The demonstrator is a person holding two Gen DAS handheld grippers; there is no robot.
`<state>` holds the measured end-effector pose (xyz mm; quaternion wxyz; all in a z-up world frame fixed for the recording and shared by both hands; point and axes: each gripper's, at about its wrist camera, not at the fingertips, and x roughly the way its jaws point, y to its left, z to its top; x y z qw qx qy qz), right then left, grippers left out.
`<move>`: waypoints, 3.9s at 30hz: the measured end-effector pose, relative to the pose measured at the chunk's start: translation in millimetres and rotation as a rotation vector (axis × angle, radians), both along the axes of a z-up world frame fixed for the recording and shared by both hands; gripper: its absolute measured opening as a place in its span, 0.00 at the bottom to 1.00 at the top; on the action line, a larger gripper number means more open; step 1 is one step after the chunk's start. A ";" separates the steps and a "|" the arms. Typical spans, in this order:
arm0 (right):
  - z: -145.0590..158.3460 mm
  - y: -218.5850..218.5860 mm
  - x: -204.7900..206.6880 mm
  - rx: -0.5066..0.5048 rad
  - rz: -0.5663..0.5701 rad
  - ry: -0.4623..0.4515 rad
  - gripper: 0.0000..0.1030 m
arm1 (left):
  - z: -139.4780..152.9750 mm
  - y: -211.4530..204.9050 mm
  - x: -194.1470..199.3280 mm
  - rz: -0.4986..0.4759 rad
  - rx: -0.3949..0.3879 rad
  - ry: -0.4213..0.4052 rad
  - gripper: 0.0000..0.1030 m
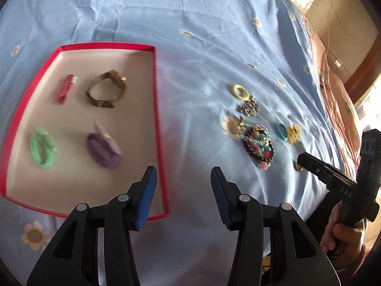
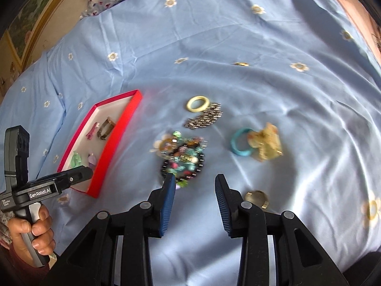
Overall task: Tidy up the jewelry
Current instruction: 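Grasp the beaded bracelet with the left tool while the right tool grasps the yellow claw clip, then carry the bracelet and yellow claw clip into the box and open both tools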
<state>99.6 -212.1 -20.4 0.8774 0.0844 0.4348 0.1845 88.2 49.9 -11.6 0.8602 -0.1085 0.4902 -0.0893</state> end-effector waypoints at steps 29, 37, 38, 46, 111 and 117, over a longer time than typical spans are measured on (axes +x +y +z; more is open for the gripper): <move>-0.8 -42.2 33.5 -0.115 -0.090 -0.047 0.41 | -14.2 -85.9 82.2 -0.204 0.104 0.020 0.44; -0.6 -36.9 45.3 -0.146 -0.082 -0.074 0.40 | -33.1 -106.2 98.1 -0.267 0.143 0.043 0.44; -1.4 -36.4 47.0 -0.152 -0.082 -0.075 0.40 | -33.5 -107.5 97.5 -0.275 0.151 0.033 0.43; -13.0 -34.0 52.3 -0.182 -0.085 -0.063 0.13 | -31.7 -120.3 87.7 -0.356 0.143 -0.005 0.06; 19.6 212.3 42.2 0.016 0.431 -0.080 0.03 | 33.9 120.8 31.1 0.114 -0.016 -0.147 0.06; 5.4 231.8 58.1 0.000 0.440 -0.052 0.04 | 21.9 135.8 41.8 0.137 -0.014 -0.128 0.06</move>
